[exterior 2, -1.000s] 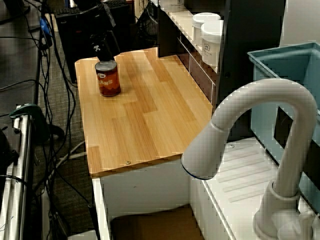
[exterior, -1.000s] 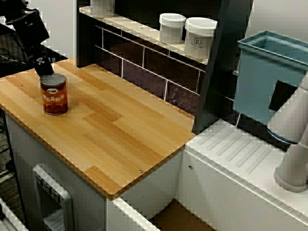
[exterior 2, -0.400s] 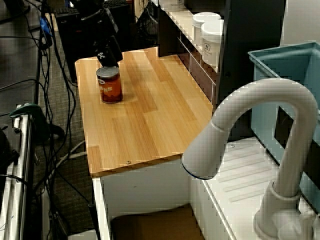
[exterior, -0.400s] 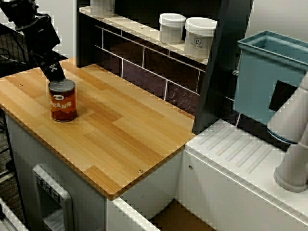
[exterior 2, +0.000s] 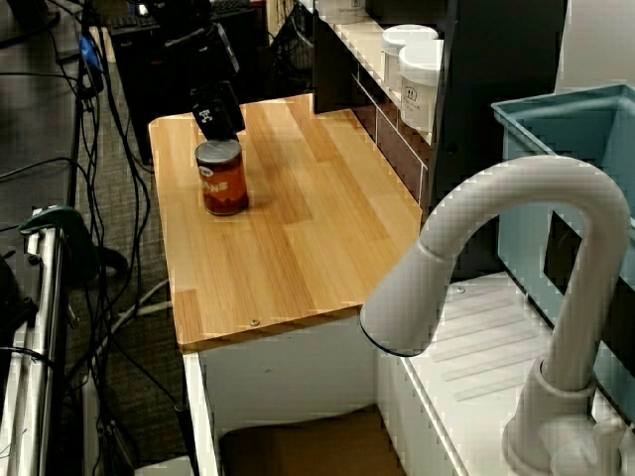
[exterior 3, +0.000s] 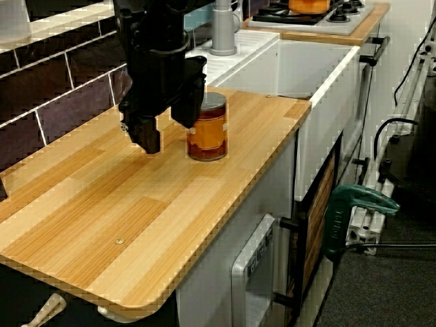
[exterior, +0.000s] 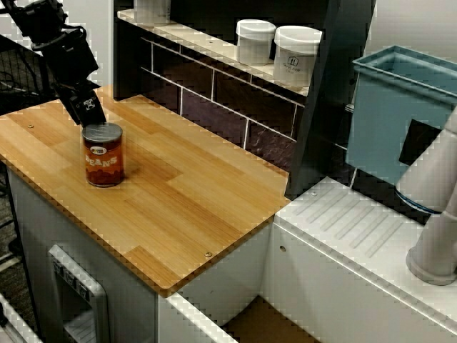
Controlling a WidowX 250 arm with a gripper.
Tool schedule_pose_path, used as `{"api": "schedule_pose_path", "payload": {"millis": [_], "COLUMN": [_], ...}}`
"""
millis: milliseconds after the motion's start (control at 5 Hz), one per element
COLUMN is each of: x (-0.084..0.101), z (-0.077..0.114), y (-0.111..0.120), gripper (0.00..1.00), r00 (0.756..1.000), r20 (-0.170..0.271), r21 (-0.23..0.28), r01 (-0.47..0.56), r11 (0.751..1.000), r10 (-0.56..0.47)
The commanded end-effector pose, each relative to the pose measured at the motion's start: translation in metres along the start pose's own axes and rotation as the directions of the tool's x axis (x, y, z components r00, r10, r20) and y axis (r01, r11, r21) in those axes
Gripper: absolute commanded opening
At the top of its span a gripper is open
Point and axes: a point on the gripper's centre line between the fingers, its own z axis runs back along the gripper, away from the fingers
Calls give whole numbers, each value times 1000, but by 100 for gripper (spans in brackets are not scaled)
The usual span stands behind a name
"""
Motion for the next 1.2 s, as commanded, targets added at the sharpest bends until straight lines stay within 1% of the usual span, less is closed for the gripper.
{"api": "schedule_pose_path", "payload": {"millis": [0, 400, 600, 800, 1000], "x": [13, 17, 20, 25, 26], "z": [15, -1, -8, -11, -15], "y": [-24, -50, -64, -77, -89], "gripper": [100, 100, 100, 100, 100], "r00": [999, 999, 999, 999, 998], "r20": [25, -7, -24, -42, -54], "r21": [60, 80, 75, 62, 60], "r01": [18, 52, 48, 26, 28], "r11": [998, 995, 996, 998, 998], "r10": [-20, -51, -46, -24, -25]}}
